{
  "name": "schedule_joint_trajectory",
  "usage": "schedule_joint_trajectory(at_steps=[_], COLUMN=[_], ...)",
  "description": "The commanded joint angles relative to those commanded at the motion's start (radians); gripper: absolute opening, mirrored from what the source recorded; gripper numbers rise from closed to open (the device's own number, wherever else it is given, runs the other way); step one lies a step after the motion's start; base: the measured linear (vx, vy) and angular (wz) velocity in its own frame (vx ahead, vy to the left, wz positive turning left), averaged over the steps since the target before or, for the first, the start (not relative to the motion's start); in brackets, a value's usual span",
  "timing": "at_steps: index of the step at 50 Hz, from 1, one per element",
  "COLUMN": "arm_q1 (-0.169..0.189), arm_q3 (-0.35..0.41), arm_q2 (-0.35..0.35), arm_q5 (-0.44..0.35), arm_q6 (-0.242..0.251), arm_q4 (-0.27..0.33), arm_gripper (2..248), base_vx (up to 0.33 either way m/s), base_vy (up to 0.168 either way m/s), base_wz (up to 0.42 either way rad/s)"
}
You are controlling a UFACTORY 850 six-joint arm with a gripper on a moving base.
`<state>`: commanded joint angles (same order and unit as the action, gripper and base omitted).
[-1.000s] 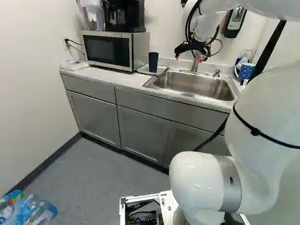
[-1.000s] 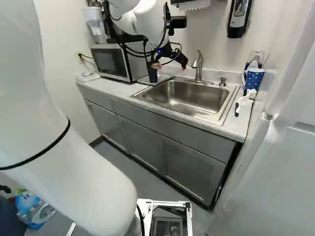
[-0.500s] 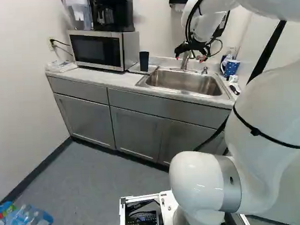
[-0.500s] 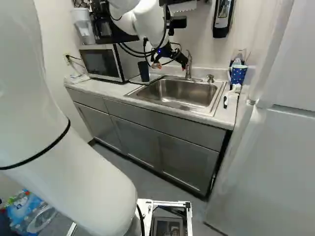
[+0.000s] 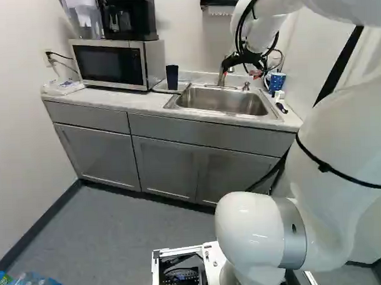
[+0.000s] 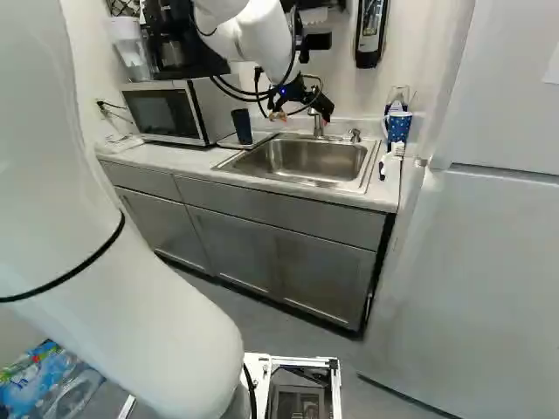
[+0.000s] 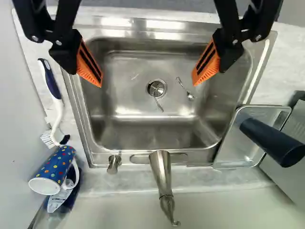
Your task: Rinse the cup and place it in the tray
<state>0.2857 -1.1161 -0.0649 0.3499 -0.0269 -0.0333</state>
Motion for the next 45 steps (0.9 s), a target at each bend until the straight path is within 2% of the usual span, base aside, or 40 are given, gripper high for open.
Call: schedule_joint_trajectory(at_steps=[45], arm_q1=[0.000], arm_q3=[0.000], arm_q2=[0.000], arm_q5=[0.000], arm_q6=[0.000], arm_q4=[0.000], arm_gripper=[247], base_vx=[-0.063], base_vy=[0.059], base_wz=[-0.011])
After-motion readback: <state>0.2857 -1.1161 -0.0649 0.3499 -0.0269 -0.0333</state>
